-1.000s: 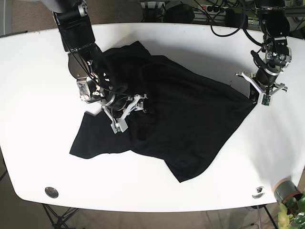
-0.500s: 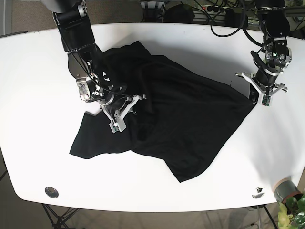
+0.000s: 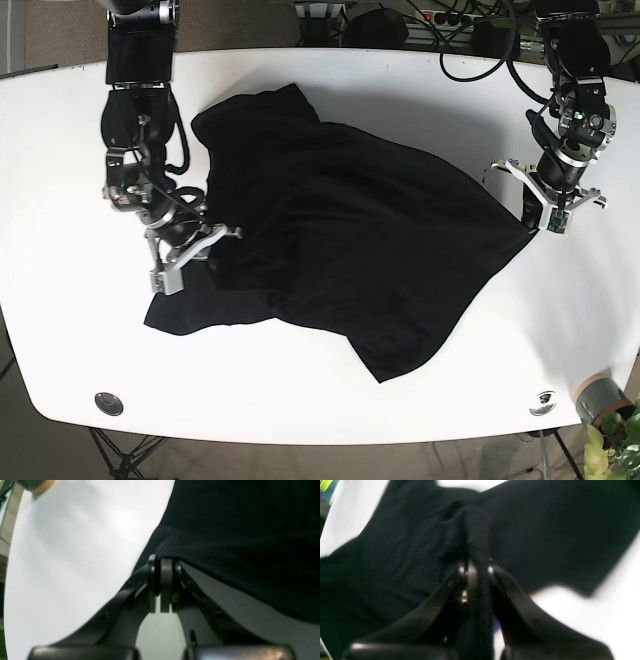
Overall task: Fold the T-shirt properly
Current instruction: 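Lift the shirt with both grippers and drag it toward the robot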
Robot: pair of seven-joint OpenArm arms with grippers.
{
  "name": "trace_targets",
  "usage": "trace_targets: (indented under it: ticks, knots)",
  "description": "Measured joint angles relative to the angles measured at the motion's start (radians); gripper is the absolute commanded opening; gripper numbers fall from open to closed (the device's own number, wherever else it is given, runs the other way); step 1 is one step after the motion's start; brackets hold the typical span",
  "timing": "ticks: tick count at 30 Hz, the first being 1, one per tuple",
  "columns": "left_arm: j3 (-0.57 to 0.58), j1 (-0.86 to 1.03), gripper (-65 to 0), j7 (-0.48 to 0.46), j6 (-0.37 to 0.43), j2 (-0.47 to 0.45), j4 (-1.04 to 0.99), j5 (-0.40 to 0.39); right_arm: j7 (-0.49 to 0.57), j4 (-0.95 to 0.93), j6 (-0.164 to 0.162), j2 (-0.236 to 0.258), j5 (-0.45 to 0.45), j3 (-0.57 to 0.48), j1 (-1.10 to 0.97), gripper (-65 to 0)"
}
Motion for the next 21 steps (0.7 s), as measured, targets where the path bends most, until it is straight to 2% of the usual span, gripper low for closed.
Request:
trace_targets:
  ticks: [4,8,11,17,19,21]
  knots:
    - [-0.054,-0.092,-65.0,0.089,0.013,0.020,0.013,0.018,-0.011,0.011,-0.002,0.052,0.000,0.055,0.024,-63.1]
    - [-0.071,-0.216,-65.0,0.140,0.007,0.059,0.032,0.005,-0.043,0.022,0.002,0.085,0.006,0.058,0.107,-63.1]
    - [-0.071,-0.304,-65.0,0.217,0.001,0.062,0.030,0.006,-0.043,0.016,0.003,0.125,0.012,0.056,0.172,-63.1]
    - [-0.061,-0.476,-65.0,0.240,0.011,0.058,0.026,0.011,-0.064,-0.095,0.003,0.165,0.006,0.056,0.327,-63.1]
    - [-0.037,-0.528,-65.0,0.242,0.007,0.053,0.011,0.009,-0.090,-0.129,0.016,0.173,0.013,0.053,0.389,-63.1]
    - [-0.016,-0.575,-65.0,0.261,0.008,0.050,-0.020,0.010,-0.088,-0.163,0.008,0.177,0.008,0.054,0.444,-63.1]
